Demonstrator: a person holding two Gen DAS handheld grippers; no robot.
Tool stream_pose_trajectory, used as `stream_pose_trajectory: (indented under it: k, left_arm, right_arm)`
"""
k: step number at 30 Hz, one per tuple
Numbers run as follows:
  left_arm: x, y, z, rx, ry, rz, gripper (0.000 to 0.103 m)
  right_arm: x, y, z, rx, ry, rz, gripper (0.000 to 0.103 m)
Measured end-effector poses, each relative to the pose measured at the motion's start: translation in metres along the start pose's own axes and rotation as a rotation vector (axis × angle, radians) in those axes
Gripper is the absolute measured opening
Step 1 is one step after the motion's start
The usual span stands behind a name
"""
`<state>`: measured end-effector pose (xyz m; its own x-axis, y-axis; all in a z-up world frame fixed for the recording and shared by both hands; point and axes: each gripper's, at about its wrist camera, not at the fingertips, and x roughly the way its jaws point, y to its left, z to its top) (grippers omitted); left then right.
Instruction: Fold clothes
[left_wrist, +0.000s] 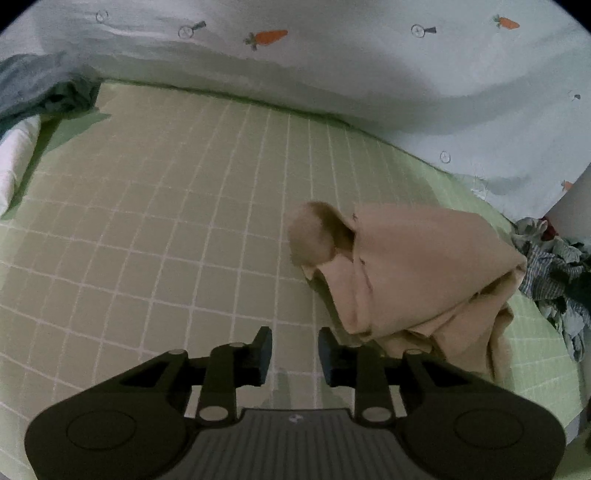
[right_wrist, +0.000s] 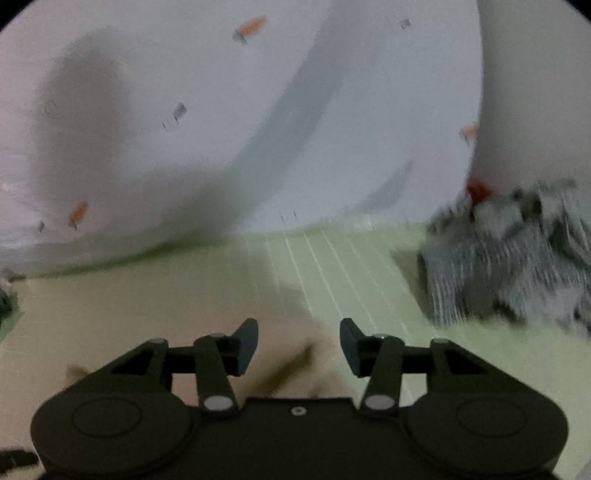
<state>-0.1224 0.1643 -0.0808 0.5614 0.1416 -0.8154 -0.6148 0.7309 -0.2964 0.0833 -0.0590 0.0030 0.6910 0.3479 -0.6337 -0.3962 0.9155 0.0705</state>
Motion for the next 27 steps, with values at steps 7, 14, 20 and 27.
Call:
stream_pose_trajectory:
  k: [7,14,20,27]
  left_arm:
    - [0.015,-0.005,-0.003,-0.056,0.07,-0.094,0.03]
    - [0.024,-0.004,-0.012,-0.169,0.124,-0.197,0.031]
    - [0.028,0.012,-0.019,-0.353,0.154,-0.278,0.034]
    - [0.031,0.029,-0.026,-0.506,0.168,-0.349,0.037]
  right_arm:
    - [0.03,-0.041,-0.068,0.49,0.271,0.222,0.048]
    - [0.07,-0.061,-0.162,1.355,0.478,0.495,0.048]
    - [0.085,-0.037,-0.19,1.507,0.535,0.469,0.051]
    - [0.089,-0.028,-0.177,1.573,0.413,0.492,0.017]
